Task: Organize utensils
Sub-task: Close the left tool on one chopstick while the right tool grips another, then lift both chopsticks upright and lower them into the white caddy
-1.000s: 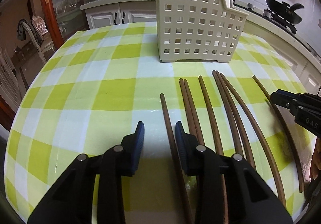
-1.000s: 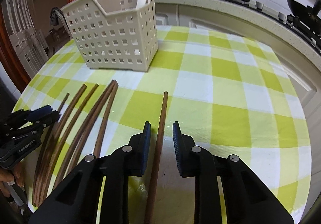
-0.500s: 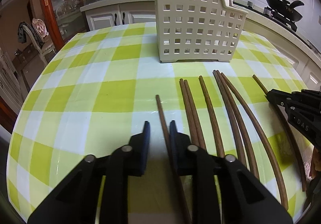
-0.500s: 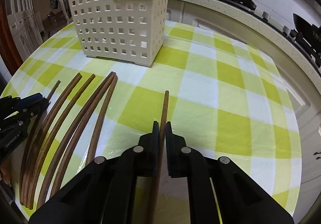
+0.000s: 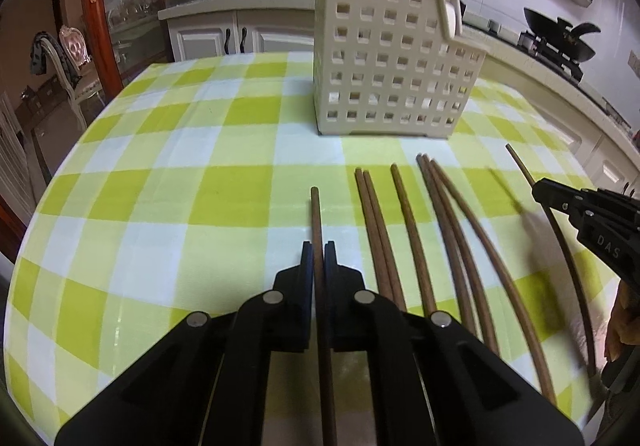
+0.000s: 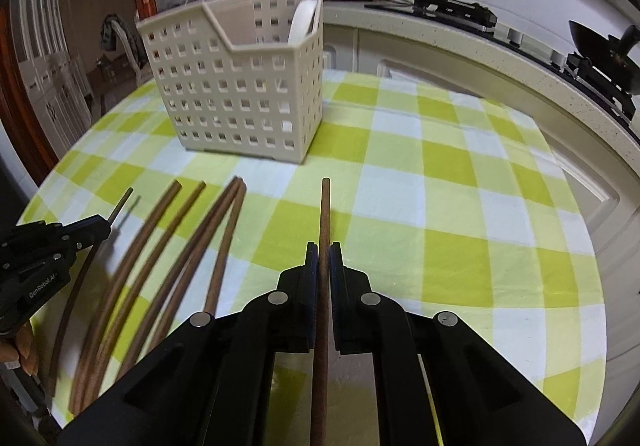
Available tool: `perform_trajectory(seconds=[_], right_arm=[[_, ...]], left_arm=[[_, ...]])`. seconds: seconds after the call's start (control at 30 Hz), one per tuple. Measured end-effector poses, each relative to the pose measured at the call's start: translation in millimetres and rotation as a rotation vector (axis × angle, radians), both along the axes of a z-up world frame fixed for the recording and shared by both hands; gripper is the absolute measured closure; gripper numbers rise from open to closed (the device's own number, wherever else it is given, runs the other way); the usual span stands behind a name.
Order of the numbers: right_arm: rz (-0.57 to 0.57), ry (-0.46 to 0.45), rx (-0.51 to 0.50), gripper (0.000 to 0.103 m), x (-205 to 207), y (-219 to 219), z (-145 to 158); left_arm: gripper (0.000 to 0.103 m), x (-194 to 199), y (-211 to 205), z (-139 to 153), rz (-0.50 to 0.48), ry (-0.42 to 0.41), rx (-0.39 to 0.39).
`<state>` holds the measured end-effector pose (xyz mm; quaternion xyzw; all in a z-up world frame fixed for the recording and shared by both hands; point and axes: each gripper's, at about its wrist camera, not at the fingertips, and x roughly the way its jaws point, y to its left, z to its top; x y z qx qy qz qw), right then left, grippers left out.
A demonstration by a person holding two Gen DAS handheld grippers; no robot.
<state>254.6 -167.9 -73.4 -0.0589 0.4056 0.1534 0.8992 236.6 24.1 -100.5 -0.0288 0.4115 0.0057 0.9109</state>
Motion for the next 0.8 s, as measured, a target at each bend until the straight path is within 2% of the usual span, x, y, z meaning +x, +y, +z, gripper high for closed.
perform_trajectory(seconds=[0.5, 0.8], right_arm=[[0.025, -0.165, 0.117, 0.096, -34, -4, 63], [0.041, -0.236, 0.134, 0.096, -53, -1, 90]], left_arm=[[0.098, -40, -1, 71, -0.015, -0.191, -0.021], [0.098, -62, -8, 100, -0.024, -0.282, -0.011]])
